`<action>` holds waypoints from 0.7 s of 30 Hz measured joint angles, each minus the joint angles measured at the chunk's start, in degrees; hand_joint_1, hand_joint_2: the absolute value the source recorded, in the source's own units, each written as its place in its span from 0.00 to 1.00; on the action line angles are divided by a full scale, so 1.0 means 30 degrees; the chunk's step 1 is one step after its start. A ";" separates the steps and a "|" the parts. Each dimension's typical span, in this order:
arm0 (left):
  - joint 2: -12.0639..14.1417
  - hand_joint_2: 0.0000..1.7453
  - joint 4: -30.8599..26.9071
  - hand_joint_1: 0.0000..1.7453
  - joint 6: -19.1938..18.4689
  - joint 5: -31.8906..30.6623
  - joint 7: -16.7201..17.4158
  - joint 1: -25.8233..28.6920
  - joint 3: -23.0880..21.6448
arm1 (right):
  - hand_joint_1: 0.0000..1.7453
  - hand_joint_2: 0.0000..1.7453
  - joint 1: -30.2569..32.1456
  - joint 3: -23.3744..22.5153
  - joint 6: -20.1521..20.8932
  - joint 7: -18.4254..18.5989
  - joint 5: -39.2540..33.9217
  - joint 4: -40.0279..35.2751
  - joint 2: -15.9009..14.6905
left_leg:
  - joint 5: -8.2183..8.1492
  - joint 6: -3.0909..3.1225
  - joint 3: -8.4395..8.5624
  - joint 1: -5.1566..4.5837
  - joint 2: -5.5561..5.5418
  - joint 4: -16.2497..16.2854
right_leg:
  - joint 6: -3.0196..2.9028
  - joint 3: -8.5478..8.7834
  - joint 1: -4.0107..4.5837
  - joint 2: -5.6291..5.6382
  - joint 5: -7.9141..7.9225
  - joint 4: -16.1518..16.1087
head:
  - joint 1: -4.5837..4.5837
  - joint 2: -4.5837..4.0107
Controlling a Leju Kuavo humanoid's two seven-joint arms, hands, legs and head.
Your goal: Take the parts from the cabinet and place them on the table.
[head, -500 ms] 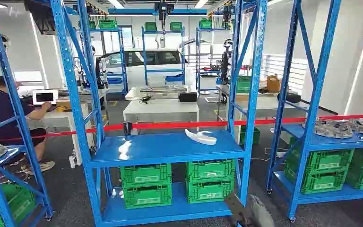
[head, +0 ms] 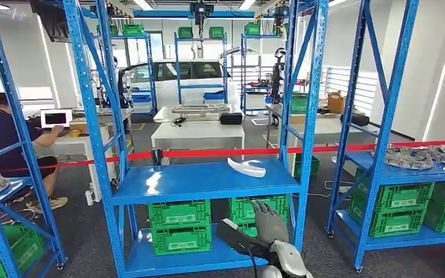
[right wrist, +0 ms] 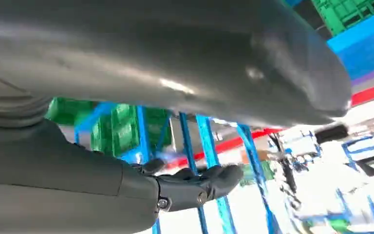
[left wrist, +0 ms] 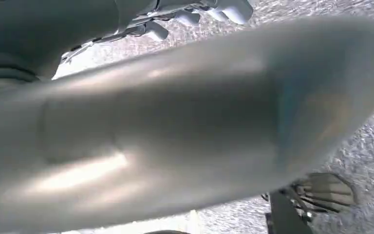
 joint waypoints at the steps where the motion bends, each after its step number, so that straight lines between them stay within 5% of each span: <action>1: -0.0007 0.00 0.0022 0.00 0.0015 -0.0144 0.0080 -0.0051 0.0022 | 0.00 0.00 -0.0200 0.0643 0.0187 0.0181 0.0145 -0.0007 0.0087 | -0.0001 -0.0001 0.0008 0.0000 0.0035 0.0000 | 0.0001 -0.0005 0.0003 0.0032 0.0005 0.0000 | 0.0000 0.0000; 12: -0.0066 0.00 0.0211 0.00 0.0014 -0.1398 0.0284 -0.0463 0.0102 | 0.00 0.00 -0.0754 0.5161 0.1267 0.1762 0.0816 -0.0036 0.0233 | -0.0049 0.0108 -0.0116 -0.0050 0.0028 0.0174 | 0.0136 -0.0063 -0.0044 0.0029 0.0084 -0.0021 | 0.0000 0.0000; 15: -0.0066 0.00 0.0248 0.00 0.0014 -0.1500 0.0320 -0.0478 0.0102 | 0.00 0.00 -0.0805 0.5890 0.1572 0.1784 0.0627 -0.0072 0.0182 | -0.0042 0.0267 -0.0229 -0.0095 0.0044 0.0211 | 0.0277 -0.0082 -0.0078 0.0034 0.0188 -0.0060 | -0.0007 0.0000; 17: -0.0087 0.00 0.0269 0.00 0.0021 -0.1508 0.0306 -0.0503 0.0109 | 0.00 0.00 -0.0845 0.6233 0.1748 0.1879 0.0452 -0.0123 0.0088 | -0.0259 0.0666 -0.0159 0.0080 0.0026 0.0023 | 0.0434 -0.0259 -0.0054 0.0034 0.0393 0.0590 | 0.0000 0.0000; 19: -0.0102 0.00 0.0269 0.00 0.0014 -0.1537 0.0291 -0.0493 0.0117 | 0.00 0.00 -0.0933 0.6475 0.1835 0.1908 0.0261 -0.0277 0.0014 | -0.0319 0.0822 0.0041 0.0152 0.0071 -0.0045 | 0.0555 -0.1082 -0.0083 0.0019 0.0120 0.1671 | 0.0058 0.0000; 21: -0.0102 0.00 0.0277 0.00 0.0015 -0.1588 0.0277 -0.0490 0.0131 | 0.00 0.00 -0.1015 0.6781 0.1930 0.1959 0.0196 -0.0284 -0.0073 | -0.0445 0.0846 0.0145 0.0166 0.0099 -0.0037 | 0.0728 -0.2913 -0.0162 0.0019 -0.1036 0.4489 | 0.0073 0.0000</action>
